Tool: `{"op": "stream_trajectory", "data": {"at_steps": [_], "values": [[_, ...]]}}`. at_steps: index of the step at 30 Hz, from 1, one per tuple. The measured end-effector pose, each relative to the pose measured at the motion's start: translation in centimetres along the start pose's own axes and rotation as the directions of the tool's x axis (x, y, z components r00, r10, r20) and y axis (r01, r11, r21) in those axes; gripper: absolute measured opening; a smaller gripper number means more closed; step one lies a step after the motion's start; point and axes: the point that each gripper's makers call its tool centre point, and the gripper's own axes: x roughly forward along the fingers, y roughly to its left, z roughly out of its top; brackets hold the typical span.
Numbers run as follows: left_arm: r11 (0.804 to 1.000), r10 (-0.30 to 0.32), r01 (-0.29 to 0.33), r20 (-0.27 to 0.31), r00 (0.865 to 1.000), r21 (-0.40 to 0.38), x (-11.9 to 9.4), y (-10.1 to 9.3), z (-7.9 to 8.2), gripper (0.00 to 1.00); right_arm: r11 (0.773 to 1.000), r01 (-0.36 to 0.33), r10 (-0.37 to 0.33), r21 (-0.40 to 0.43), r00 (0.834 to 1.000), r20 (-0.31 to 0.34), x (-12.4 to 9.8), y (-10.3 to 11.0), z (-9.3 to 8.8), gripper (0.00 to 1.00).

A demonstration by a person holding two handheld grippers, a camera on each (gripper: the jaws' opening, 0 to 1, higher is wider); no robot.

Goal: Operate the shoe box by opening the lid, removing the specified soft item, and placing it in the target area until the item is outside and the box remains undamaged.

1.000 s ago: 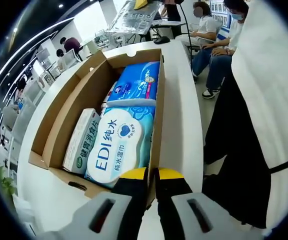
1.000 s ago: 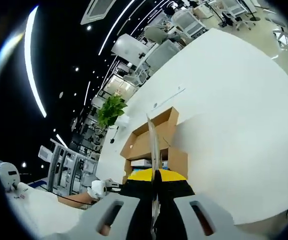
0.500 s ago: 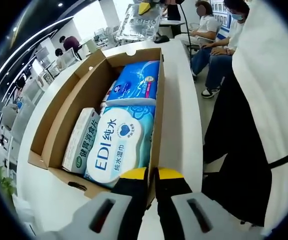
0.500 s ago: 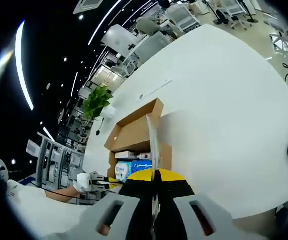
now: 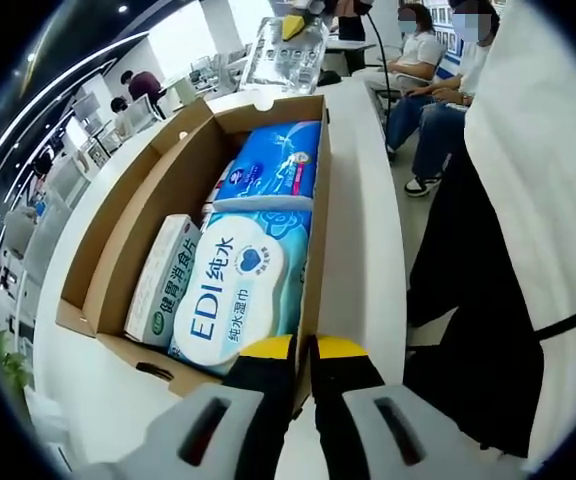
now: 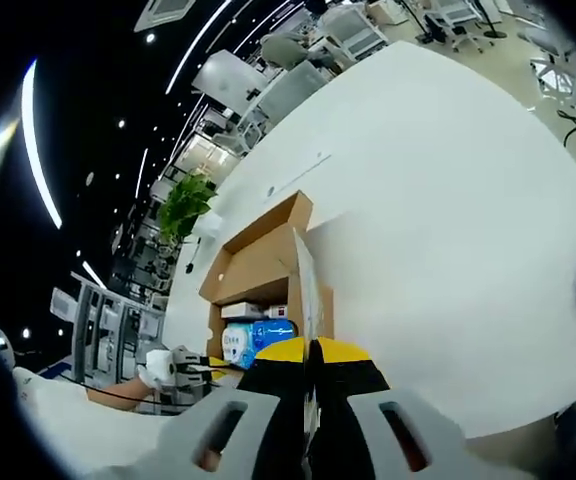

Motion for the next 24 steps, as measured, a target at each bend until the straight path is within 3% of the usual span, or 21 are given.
{"op": "stream_trajectory", "data": {"at_steps": [6,11,19,24], "values": [[1.0,-0.002,0.002,0.003,1.0,0.004,0.0,0.0,0.0,0.06,0.999,0.028,-0.028,-0.024,0.999,-0.022,0.0,-0.8,0.7,0.0],[1.0,-0.008,0.008,0.001,1.0,0.01,0.0,0.0,0.1,0.05,1.0,0.0,0.001,-0.022,1.0,0.014,-0.5,-0.1,2.3,0.0],[1.0,-0.002,0.002,-0.003,1.0,0.0,0.0,0.0,0.1,0.06,0.999,0.03,-0.032,-0.034,0.998,-0.051,1.4,-1.2,0.3,0.0],[1.0,0.001,-0.001,-0.007,1.0,-0.006,0.0,0.0,0.0,0.06,0.999,-0.032,0.031,-0.024,0.999,-0.039,2.3,-0.8,-0.7,0.0]]}}
